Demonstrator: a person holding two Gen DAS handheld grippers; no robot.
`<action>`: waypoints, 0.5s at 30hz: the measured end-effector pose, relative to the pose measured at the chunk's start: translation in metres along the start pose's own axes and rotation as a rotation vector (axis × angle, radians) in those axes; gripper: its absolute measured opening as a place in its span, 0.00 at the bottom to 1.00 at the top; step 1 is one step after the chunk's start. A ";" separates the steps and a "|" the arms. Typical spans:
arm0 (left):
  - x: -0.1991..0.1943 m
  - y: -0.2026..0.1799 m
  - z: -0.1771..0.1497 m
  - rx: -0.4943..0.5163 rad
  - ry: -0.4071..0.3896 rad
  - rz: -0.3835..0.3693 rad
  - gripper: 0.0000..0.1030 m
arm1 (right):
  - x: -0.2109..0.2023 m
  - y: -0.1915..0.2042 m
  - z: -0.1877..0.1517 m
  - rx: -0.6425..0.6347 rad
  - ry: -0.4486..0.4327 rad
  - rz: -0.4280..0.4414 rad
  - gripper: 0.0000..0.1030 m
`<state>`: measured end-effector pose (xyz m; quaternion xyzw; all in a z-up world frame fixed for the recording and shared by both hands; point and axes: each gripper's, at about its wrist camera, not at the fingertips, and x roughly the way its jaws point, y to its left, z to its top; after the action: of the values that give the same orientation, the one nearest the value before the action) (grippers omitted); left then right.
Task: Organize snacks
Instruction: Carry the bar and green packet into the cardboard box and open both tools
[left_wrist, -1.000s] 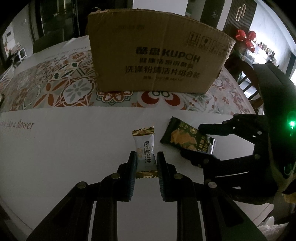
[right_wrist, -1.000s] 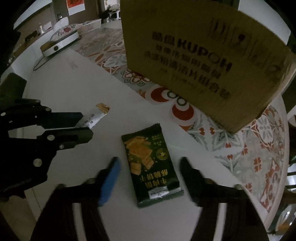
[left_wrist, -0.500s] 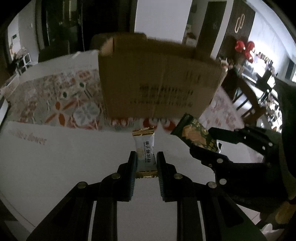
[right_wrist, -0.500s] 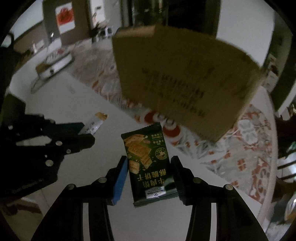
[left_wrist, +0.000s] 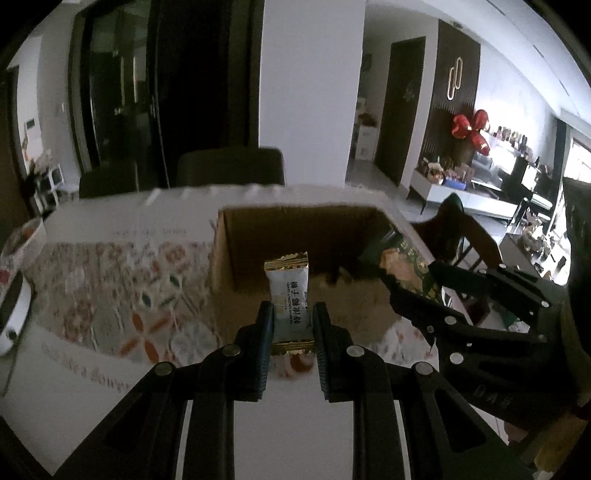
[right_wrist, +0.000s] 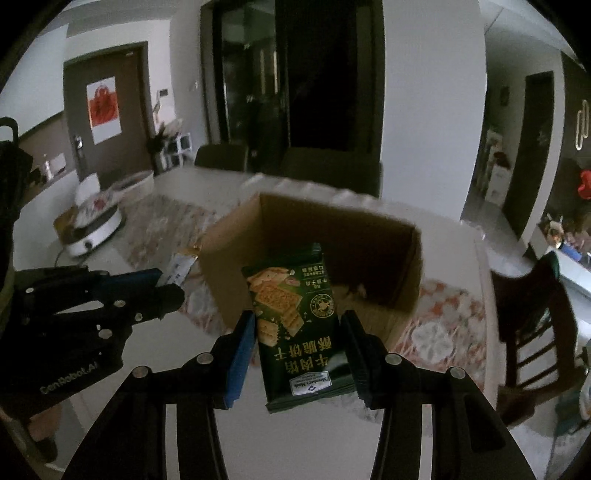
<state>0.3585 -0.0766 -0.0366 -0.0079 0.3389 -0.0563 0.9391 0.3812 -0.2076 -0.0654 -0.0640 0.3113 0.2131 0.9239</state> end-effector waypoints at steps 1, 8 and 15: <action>0.001 0.001 0.005 0.006 -0.008 0.000 0.21 | 0.001 0.000 0.004 0.003 -0.009 -0.005 0.47; 0.018 0.004 0.037 0.048 -0.040 -0.008 0.21 | 0.014 -0.009 0.027 0.049 -0.035 -0.031 0.47; 0.051 0.011 0.053 0.068 -0.018 -0.037 0.21 | 0.037 -0.019 0.040 0.086 -0.028 -0.065 0.47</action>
<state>0.4326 -0.0725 -0.0285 0.0171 0.3281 -0.0849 0.9407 0.4378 -0.2017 -0.0560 -0.0313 0.3051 0.1704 0.9364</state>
